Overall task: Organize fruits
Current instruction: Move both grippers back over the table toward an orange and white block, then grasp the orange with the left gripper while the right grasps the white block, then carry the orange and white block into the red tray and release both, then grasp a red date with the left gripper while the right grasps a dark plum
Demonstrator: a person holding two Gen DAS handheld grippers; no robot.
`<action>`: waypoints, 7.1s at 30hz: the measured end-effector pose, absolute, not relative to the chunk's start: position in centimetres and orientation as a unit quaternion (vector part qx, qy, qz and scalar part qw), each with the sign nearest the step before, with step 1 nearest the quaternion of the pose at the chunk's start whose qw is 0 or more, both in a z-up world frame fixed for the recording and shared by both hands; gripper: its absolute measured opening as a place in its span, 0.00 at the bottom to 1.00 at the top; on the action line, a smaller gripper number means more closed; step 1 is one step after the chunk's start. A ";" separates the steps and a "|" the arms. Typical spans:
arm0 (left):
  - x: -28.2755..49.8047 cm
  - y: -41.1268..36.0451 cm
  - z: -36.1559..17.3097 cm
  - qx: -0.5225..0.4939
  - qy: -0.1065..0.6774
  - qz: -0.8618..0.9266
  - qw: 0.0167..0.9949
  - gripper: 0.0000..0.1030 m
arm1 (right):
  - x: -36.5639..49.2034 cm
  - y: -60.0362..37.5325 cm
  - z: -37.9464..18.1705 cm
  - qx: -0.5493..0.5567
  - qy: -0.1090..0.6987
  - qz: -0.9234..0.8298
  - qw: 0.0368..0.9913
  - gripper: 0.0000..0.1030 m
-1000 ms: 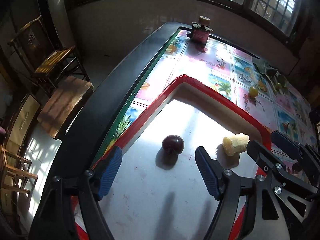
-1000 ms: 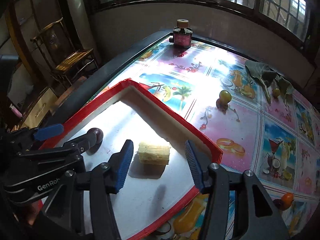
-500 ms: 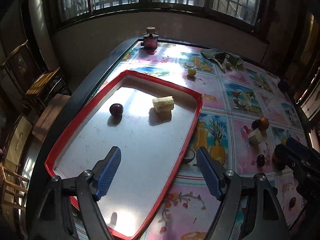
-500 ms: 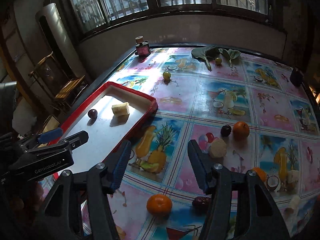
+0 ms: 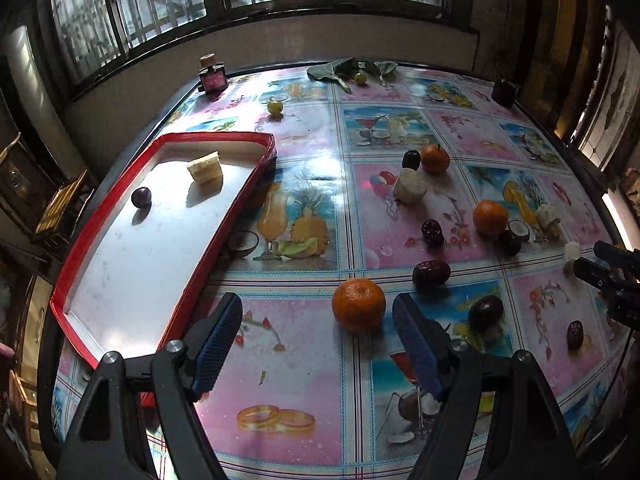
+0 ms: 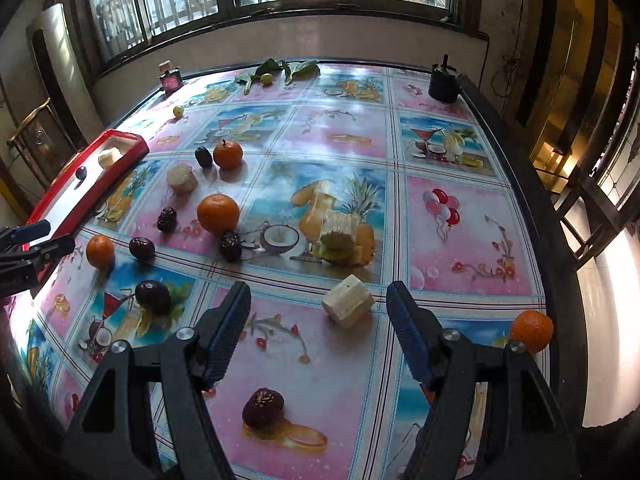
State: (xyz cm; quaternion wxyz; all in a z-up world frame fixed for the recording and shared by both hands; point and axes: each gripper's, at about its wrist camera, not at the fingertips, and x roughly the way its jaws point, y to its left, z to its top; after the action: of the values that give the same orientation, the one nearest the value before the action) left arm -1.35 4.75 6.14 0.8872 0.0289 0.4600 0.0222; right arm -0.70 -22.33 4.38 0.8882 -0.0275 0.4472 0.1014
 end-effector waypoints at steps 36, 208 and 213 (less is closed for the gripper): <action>0.3 3.8 1.9 -0.013 0.501 -0.011 0.865 0.34 | -0.3 -23.0 1.5 -0.014 0.473 0.112 0.874 0.35; 2.7 0.1 1.9 -0.002 0.501 -0.109 0.859 0.29 | -2.5 -13.1 0.8 -0.055 0.465 0.248 0.848 0.32; 1.2 0.7 2.0 -0.005 0.500 -0.094 0.861 0.29 | -2.9 -13.0 1.0 -0.062 0.465 0.245 0.848 0.32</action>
State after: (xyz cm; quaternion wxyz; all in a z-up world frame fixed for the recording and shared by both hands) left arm 1.23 0.69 1.98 0.8606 -0.0047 0.5005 -0.0941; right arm -2.89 -12.96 0.97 0.8484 -0.0618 0.4651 0.2450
